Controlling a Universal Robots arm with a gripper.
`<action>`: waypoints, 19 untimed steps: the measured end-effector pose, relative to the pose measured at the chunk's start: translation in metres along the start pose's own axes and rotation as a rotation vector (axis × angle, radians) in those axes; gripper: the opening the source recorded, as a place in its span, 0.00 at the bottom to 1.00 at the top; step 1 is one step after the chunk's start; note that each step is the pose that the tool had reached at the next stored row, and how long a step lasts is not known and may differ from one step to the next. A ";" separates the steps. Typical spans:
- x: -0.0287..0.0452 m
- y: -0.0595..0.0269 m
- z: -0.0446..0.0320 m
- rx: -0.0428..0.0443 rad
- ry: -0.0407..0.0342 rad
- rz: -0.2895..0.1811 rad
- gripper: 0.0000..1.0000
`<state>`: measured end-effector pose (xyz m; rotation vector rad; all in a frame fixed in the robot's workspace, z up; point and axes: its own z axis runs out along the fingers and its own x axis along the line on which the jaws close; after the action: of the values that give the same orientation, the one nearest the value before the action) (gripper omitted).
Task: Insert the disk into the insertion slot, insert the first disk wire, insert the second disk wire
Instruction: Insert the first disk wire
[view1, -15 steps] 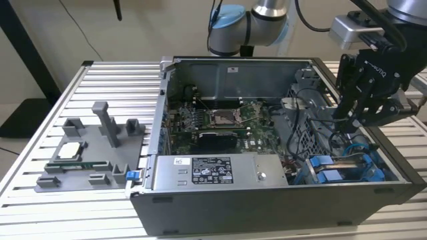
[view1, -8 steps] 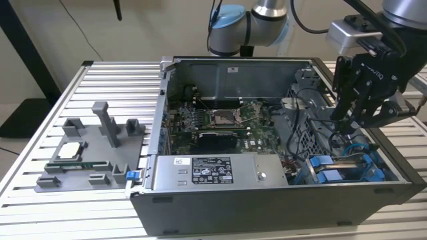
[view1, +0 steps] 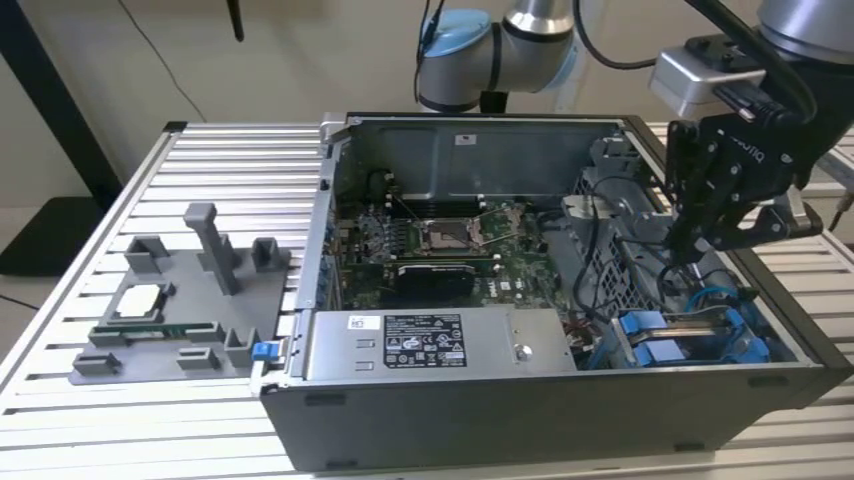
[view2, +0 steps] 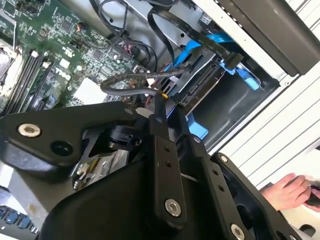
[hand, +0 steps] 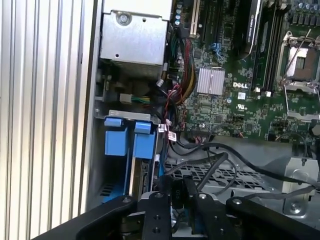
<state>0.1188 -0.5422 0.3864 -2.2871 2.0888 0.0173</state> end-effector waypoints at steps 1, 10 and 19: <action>0.0000 0.0000 0.0002 0.0012 0.0000 -0.003 0.00; 0.0054 -0.0013 0.0014 0.0006 -0.0002 -0.006 0.00; 0.0170 -0.0104 0.0024 -0.0896 -0.0088 -0.002 0.00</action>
<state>0.1308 -0.5581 0.3837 -2.3344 2.1229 0.1231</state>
